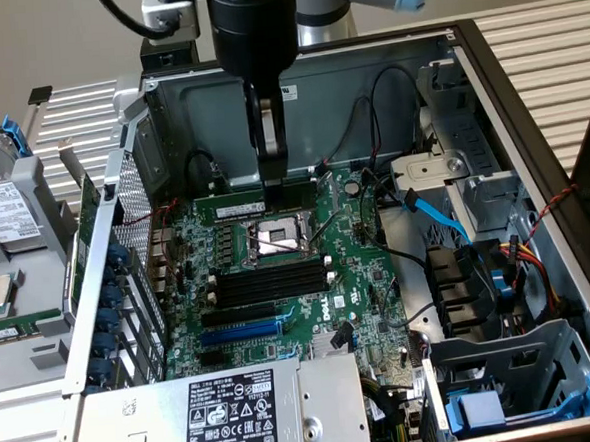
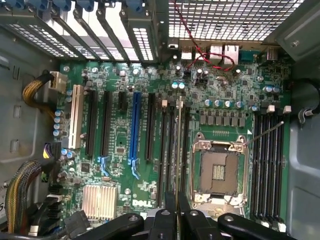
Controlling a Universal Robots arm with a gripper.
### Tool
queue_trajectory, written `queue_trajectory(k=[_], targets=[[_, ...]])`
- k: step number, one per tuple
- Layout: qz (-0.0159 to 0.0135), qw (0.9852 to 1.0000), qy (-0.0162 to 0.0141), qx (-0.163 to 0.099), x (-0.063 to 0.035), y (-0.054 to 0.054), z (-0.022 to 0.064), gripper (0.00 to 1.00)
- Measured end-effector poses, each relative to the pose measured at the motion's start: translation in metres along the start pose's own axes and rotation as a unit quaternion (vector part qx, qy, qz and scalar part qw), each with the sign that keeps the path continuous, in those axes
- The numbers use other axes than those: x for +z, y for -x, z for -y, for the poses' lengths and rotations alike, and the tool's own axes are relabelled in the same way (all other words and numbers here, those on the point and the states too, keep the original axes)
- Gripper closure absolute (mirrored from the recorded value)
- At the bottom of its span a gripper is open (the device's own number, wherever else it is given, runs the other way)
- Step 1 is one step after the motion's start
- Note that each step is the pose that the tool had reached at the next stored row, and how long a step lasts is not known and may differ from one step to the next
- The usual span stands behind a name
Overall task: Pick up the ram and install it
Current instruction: 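Insert the ram into the slot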
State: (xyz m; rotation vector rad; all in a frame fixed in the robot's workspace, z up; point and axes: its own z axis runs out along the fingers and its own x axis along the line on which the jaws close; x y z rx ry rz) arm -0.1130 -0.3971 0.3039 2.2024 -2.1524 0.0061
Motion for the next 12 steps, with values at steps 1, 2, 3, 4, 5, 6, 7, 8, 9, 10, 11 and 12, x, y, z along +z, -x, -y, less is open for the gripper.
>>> queue_trajectory(k=[1, 2, 3, 4, 5, 6, 7, 8, 9, 10, 11, 12], targets=[[-0.0001, 1.0, 0.0001, 0.0, 0.0007, -0.002, 0.0004, 0.87], [0.0, 1.0, 0.0, 0.0, 0.0017, -0.003, 0.0005, 0.87], [-0.0001, 1.0, 0.0001, 0.0, 0.0028, -0.005, 0.0005, 0.87], [0.0, 1.0, 0.0001, 0.0, 0.0036, -0.006, 0.0005, 0.87], [0.0, 1.0, 0.0, 0.0, 0.0046, -0.007, 0.0006, 0.87], [0.0, 1.0, 0.0, 0.0, 0.006, -0.007, 0.0006, 0.87], [0.0, 1.0, 0.0, 0.0, 0.0078, -0.007, 0.0006, 0.87], [0.0, 1.0, 0.0, 0.0, 0.0096, -0.007, 0.0006, 0.87], [0.0, 1.0, 0.0, 0.0, 0.0114, -0.007, 0.0008, 0.87], [0.0, 1.0, 0.0, 0.0, 0.0132, -0.007, 0.0009, 0.87], [0.0, 1.0, 0.0, 0.0, 0.015, -0.007, 0.0009, 0.87], [0.0, 1.0, 0.0, 0.0, 0.0168, -0.007, 0.001, 0.87]])
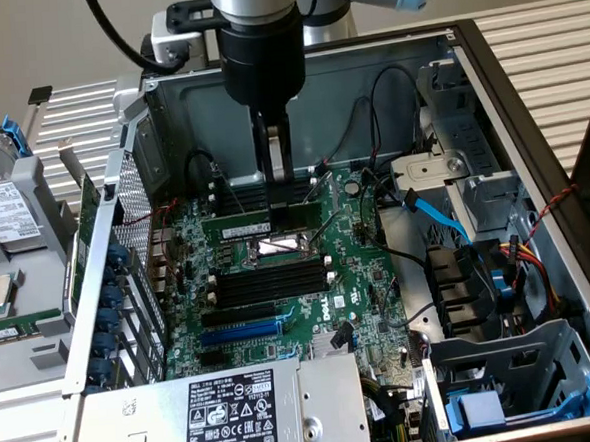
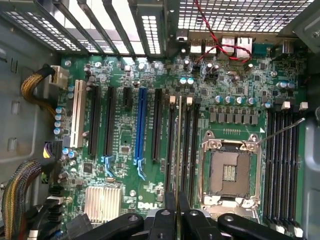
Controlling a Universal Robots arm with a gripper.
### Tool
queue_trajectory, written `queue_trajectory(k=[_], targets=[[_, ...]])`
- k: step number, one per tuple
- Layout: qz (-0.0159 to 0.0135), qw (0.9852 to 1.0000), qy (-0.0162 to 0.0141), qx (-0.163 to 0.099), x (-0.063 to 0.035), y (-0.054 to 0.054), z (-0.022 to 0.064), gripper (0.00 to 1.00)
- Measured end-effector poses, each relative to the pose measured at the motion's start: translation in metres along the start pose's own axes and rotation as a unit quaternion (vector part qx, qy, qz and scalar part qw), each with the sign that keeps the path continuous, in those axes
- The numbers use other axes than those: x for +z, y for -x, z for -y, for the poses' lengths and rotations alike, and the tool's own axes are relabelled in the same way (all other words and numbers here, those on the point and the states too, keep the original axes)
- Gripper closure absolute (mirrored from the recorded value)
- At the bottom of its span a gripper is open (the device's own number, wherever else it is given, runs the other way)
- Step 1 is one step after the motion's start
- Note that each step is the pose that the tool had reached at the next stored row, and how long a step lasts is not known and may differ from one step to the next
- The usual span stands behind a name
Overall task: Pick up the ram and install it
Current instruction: 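Insert the ram into the slot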
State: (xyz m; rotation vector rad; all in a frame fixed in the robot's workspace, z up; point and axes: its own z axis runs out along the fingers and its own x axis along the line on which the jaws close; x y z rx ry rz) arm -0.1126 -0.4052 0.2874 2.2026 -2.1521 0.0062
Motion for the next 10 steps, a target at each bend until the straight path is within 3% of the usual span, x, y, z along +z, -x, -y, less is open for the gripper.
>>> queue_trajectory(k=[10], targets=[[0.0, 1.0, 0.0, 0.0, 0.0183, -0.001, 0.0007, 0.87]])
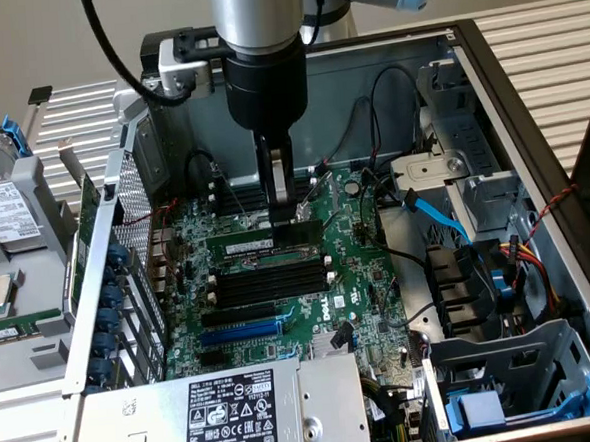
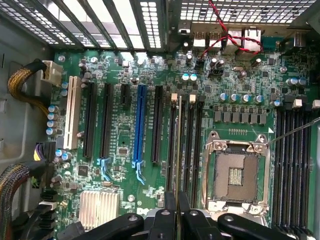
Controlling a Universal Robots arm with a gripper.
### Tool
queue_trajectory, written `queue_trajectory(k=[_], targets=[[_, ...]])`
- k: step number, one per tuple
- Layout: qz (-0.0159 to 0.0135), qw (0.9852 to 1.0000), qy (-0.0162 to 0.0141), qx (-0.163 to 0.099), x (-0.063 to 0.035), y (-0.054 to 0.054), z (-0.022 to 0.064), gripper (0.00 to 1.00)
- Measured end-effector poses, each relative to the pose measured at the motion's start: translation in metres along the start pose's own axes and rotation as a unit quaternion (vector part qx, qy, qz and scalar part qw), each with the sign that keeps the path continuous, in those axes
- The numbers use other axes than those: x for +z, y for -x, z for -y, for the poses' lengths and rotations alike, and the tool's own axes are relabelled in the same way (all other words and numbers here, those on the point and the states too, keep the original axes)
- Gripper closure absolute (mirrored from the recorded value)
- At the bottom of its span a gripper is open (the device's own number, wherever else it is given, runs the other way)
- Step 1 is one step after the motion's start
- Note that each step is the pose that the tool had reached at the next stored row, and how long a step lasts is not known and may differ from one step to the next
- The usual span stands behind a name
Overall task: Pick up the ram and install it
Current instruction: 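Insert the ram into the slot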
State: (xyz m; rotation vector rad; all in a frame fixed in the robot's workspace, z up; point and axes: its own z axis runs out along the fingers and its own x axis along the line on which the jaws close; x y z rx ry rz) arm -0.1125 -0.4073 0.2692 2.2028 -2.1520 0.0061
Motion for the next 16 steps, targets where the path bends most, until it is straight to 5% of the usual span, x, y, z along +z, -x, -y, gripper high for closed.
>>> queue_trajectory(k=[5, 12, 16], targets=[[0.0004, 1.0, -0.0004, 0.0, 0.0092, -0.001, -0.0005, 0.87], [0.0073, 1.0, -0.0008, 0.0, 0.0193, -0.001, -0.0023, 0.87], [0.0072, 1.0, -0.0008, 0.0, 0.0193, -0.001, -0.0024, 0.87]])
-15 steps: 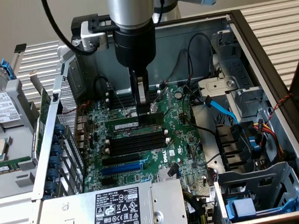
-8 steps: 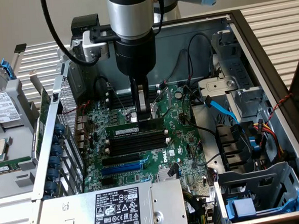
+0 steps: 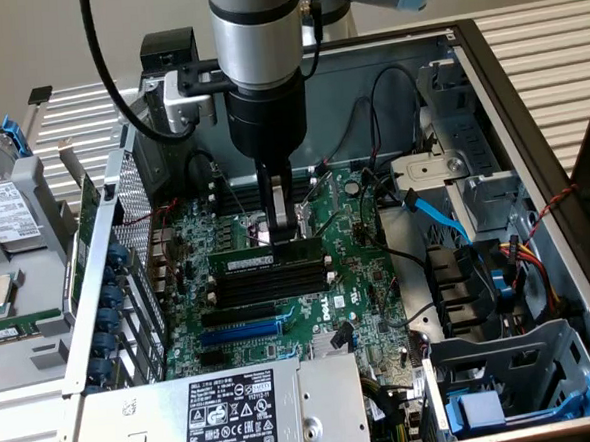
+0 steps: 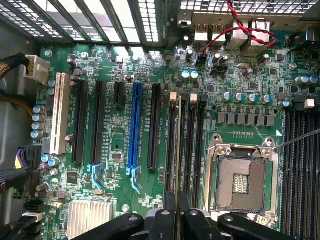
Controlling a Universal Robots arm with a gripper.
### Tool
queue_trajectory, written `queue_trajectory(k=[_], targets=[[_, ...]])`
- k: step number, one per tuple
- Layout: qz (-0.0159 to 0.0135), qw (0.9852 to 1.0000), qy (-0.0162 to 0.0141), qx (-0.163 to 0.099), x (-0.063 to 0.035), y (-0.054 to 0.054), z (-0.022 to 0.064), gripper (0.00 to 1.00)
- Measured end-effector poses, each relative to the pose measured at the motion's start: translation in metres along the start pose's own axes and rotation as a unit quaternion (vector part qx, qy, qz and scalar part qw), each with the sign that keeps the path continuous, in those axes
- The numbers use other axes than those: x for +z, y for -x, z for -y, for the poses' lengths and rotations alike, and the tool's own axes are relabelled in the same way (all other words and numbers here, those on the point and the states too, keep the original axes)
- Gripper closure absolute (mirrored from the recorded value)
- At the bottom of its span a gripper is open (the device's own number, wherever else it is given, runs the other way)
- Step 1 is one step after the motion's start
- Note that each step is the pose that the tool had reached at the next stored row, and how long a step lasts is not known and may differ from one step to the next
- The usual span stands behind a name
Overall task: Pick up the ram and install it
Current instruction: 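Insert the ram into the slot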
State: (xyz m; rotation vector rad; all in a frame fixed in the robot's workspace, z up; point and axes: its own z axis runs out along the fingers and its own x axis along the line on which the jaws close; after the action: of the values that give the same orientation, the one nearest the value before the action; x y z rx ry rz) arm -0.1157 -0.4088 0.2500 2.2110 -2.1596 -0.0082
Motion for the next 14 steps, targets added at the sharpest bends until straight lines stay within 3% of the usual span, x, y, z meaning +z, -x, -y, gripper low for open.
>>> queue_trajectory(k=[3, 8, 14], targets=[[0.0001, 1.0, -0.0016, 0.0, 0.0015, 0.0001, 0.0, 0.87], [-0.0002, 1.0, -0.0092, 0.0, 0.0043, 0.0, -0.0006, 0.87], [-0.0002, 1.0, -0.0094, 0.0, 0.0064, -0.0016, -0.0008, 0.87]])
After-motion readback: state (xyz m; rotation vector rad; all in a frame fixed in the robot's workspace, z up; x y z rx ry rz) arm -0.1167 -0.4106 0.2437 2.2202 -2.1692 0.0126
